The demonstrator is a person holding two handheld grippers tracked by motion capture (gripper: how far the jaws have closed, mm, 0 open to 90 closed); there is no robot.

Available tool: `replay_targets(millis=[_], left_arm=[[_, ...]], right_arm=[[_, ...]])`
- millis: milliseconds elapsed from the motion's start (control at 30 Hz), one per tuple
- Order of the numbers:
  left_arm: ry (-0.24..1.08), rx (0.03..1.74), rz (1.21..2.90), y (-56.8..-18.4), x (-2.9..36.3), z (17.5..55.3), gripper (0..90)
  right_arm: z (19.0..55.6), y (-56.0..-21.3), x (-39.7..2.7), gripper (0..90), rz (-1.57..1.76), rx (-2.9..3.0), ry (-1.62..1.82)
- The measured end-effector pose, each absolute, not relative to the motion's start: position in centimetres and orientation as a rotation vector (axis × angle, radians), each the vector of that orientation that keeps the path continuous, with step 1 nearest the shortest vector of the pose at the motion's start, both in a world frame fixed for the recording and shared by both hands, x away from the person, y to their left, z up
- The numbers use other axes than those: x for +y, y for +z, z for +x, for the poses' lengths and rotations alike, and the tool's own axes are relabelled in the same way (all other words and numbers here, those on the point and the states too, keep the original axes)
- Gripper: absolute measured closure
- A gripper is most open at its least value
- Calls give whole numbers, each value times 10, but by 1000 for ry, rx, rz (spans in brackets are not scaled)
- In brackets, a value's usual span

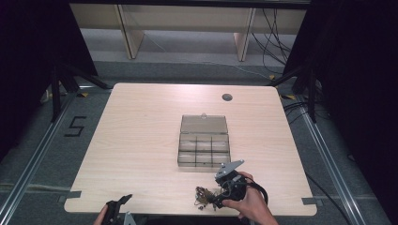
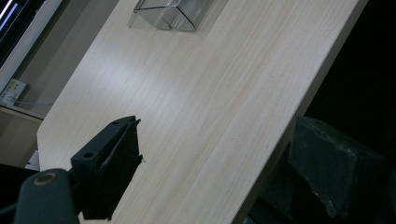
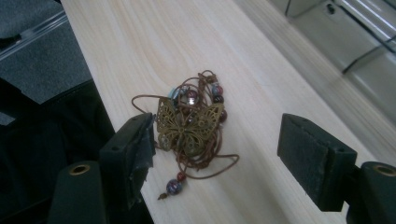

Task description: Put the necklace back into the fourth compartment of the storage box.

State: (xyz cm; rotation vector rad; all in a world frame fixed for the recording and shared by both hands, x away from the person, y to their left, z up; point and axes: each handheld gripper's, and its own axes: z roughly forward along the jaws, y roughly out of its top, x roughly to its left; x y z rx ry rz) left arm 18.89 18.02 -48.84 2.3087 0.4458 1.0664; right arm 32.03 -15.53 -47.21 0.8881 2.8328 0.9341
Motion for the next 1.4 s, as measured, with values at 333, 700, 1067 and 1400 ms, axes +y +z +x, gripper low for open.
replay_targets(millis=[333,700,1067,1400], left_arm=[[1075,472,2282,-490,180,188,157],[1038,461,2299,-488,180,187,157],[1051,447,2296,-488,180,187,157],[1062,442,2301,-487,181,188,157]], right_arm=[[321,-482,-139,355,808,2900,866],[324,-491,-131,510,808,2932,828],[323,-488,-122,866,729,2960,867],[331,-469,-121,871,598,2953,865]])
